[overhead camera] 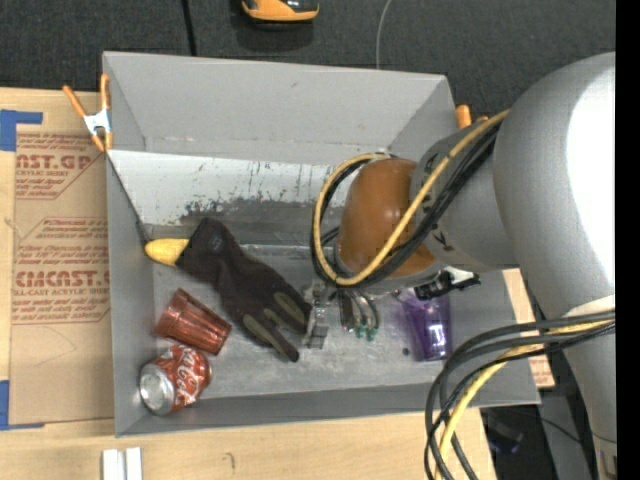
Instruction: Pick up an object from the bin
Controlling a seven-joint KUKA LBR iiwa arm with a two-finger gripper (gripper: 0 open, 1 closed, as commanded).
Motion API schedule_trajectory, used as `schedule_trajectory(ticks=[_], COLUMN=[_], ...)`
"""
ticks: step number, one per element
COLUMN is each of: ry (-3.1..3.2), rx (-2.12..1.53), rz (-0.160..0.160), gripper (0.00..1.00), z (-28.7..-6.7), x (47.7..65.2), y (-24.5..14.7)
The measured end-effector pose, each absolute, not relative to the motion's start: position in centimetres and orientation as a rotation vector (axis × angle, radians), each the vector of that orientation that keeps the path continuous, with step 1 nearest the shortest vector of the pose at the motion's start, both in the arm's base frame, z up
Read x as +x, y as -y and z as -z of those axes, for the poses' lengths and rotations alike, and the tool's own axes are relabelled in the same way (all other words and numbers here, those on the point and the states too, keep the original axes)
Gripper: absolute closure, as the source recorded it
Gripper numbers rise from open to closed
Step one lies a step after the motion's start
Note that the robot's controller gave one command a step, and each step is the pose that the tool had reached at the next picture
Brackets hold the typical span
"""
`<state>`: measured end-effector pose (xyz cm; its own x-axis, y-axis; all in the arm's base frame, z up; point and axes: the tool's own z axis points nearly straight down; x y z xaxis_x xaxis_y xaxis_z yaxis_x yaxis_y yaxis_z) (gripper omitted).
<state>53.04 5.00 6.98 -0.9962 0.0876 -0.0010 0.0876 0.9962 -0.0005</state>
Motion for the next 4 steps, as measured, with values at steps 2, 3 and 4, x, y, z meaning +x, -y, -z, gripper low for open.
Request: schedule_trajectory(ticks=[2,3,4], ry=[-3.138,-3.132,-3.138], rx=[0.138,0.06,0.061], rz=[0.001,-0.002,0.0], gripper=[1.0,1.0,0.0], z=[-7.0,-24.2,-24.0], x=[53.0,56.3,56.2], y=[-5.0,-3.9,-3.8])
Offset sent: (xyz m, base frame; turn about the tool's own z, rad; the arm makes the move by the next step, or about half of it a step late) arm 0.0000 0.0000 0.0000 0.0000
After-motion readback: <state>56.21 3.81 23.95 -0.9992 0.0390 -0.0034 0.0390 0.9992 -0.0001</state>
